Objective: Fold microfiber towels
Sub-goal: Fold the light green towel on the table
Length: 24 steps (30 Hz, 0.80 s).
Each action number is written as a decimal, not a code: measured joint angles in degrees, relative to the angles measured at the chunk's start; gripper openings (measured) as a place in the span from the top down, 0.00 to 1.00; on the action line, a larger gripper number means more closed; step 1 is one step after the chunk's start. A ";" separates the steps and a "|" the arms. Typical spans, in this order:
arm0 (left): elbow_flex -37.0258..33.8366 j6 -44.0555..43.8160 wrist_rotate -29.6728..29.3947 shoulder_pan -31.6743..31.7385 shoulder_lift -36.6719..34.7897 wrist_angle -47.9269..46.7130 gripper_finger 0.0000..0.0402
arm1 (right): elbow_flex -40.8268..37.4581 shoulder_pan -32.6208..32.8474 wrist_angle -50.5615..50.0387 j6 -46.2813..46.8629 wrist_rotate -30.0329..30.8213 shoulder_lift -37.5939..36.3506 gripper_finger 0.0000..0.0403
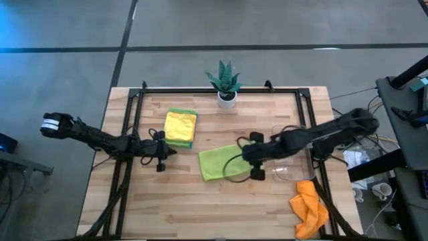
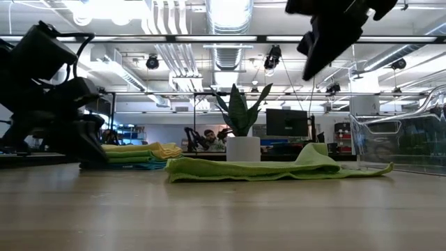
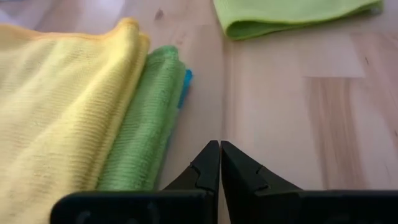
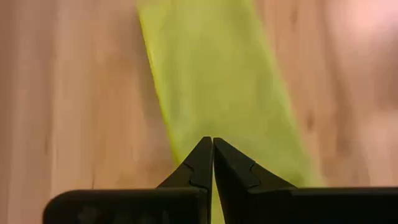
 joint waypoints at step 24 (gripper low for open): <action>-0.13 30.38 -0.92 0.02 0.02 1.30 1.00 | 7.65 -3.44 -15.24 6.05 -3.05 21.88 0.98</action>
